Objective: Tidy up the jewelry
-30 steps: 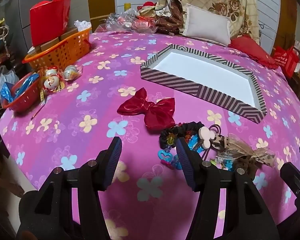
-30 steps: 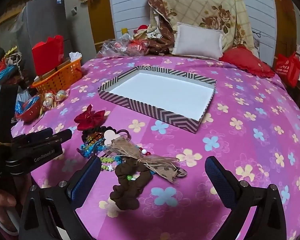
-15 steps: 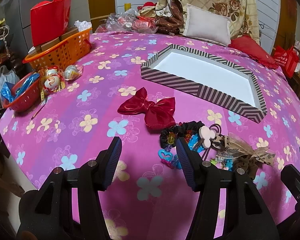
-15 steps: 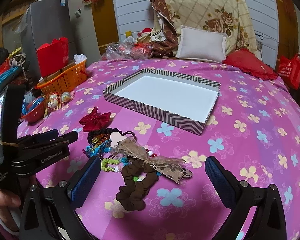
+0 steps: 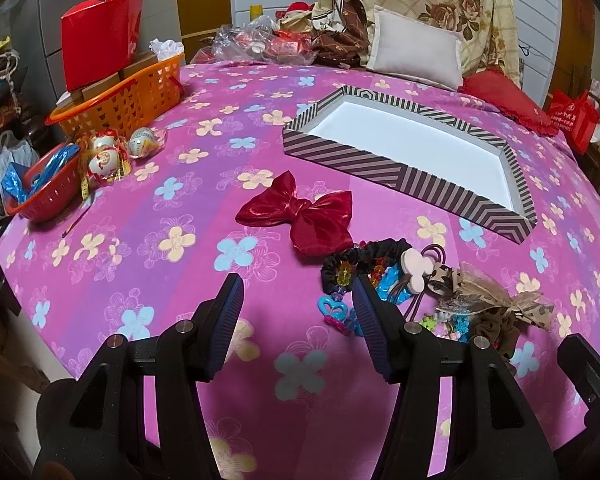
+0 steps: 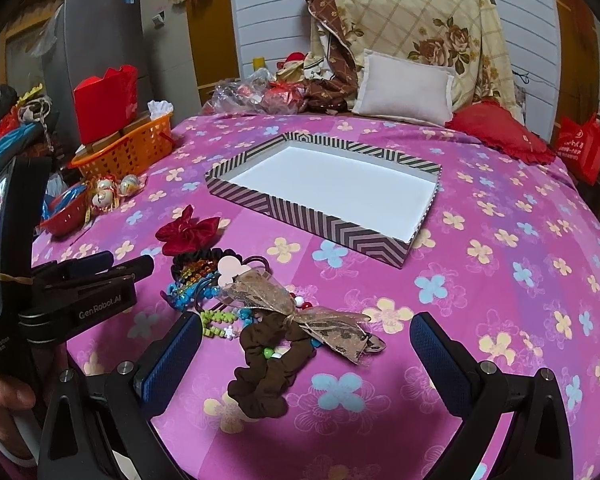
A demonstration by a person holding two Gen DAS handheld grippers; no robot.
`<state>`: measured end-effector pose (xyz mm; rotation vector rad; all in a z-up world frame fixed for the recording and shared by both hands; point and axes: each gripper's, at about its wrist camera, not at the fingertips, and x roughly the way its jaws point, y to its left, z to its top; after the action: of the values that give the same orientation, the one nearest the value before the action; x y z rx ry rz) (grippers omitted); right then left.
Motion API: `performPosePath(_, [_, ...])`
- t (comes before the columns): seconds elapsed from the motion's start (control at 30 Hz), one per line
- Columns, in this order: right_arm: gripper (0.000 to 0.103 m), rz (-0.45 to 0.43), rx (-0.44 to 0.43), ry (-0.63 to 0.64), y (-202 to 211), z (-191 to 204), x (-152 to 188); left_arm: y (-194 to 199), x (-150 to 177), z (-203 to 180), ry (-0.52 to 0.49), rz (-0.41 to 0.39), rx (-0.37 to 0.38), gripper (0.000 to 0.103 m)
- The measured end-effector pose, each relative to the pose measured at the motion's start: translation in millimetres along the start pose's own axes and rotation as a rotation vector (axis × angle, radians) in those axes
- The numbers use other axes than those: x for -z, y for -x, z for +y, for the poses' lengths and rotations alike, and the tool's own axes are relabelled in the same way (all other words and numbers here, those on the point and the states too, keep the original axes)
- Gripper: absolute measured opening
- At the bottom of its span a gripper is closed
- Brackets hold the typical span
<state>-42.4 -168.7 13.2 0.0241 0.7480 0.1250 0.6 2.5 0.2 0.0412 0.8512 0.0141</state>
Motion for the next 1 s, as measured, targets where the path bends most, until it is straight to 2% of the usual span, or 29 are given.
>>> performPosePath(0.53, [0.103, 0.021, 0.001, -0.009, -3.6, 0.0, 2.4, -4.0, 0.9, -1.2, -0.021, 0.057, -0.027, 0.056])
performPosePath(1.0, [0.103, 0.038, 0.016, -0.016, -7.2, -1.6, 3.8, -5.6, 3.0, -2.2, -0.016, 0.04, -0.021, 0.056])
